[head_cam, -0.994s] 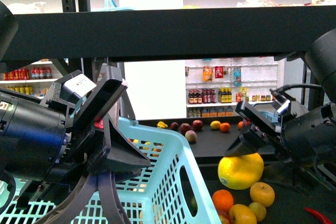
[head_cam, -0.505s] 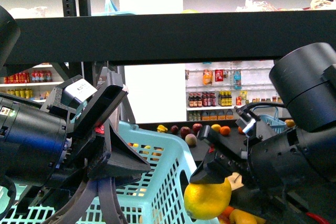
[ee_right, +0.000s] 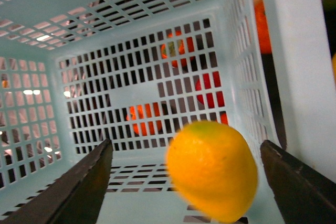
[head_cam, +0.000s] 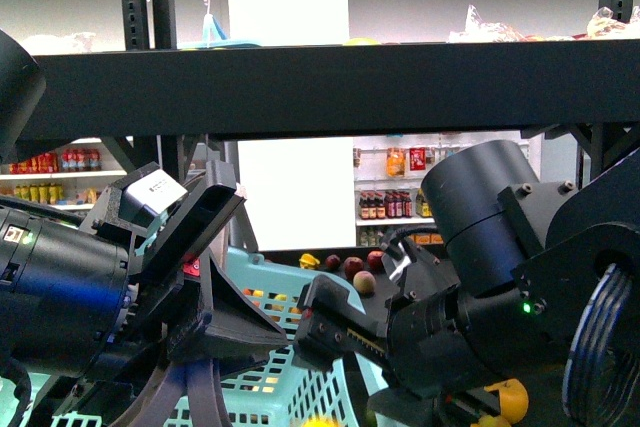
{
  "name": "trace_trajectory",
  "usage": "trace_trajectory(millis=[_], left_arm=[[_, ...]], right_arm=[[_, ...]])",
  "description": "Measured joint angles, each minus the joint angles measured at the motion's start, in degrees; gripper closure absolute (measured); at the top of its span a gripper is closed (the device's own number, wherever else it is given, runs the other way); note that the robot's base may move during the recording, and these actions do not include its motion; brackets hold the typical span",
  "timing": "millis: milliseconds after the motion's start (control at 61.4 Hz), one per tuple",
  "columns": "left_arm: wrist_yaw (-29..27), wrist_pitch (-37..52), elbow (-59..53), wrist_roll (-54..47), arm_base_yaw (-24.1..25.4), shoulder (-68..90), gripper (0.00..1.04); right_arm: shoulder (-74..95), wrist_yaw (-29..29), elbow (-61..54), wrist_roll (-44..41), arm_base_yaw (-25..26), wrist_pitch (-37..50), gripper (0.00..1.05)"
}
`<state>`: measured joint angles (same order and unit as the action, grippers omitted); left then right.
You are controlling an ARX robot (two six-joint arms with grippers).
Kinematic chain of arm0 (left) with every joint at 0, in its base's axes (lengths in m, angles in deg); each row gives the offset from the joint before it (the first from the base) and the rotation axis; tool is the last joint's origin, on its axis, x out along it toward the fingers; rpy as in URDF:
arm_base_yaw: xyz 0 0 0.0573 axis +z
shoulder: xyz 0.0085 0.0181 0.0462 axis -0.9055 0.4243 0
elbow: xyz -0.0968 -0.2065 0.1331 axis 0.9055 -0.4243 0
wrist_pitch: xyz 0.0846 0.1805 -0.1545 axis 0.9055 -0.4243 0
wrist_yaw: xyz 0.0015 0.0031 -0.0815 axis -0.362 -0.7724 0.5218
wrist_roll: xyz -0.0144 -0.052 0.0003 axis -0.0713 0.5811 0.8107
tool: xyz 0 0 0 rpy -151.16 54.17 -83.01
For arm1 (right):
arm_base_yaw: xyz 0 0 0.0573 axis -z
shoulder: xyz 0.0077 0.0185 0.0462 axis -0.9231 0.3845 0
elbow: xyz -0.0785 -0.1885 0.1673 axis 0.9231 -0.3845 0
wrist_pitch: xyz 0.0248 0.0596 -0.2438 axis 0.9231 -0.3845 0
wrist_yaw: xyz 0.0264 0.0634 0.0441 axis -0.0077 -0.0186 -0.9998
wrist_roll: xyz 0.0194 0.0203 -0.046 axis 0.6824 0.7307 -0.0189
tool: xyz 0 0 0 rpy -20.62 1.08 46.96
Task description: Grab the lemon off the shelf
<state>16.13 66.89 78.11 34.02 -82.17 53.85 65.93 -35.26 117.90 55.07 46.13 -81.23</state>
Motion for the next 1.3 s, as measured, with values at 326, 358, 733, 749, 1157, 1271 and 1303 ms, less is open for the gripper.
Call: trace_trajectory(millis=[326, 358, 733, 749, 1157, 1271, 1303], left_arm=[[-0.42, -0.07, -0.11, -0.04, 0.02, 0.0, 0.88], [-0.35, -0.07, -0.11, -0.04, 0.0, 0.0, 0.88], [-0.2, -0.09, -0.11, -0.02, 0.0, 0.0, 0.88], [-0.17, -0.09, -0.11, 0.0, 0.0, 0.0, 0.88], [-0.2, -0.09, -0.11, 0.0, 0.0, 0.0, 0.88], [0.11, -0.09, -0.11, 0.0, -0.04, 0.0, 0.88], [0.13, -0.09, -0.11, 0.0, -0.07, 0.0, 0.88]], right_arm=[[-7.65, -4.11, -1.46, -1.36, 4.7, 5.77, 0.07], [-8.17, -4.76, -1.66, -1.31, 4.94, 6.12, 0.07], [-12.28, -12.09, -2.4, 4.02, 11.89, 10.95, 0.07], [-12.35, -12.17, -2.4, 4.22, 12.31, 11.15, 0.07], [-3.1, -4.87, -5.09, -9.99, 22.36, 18.58, 0.07], [6.51, -1.11, -5.05, -17.33, 21.9, 18.45, 0.07], [9.18, 0.02, -4.81, -18.91, 21.51, 18.25, 0.07]])
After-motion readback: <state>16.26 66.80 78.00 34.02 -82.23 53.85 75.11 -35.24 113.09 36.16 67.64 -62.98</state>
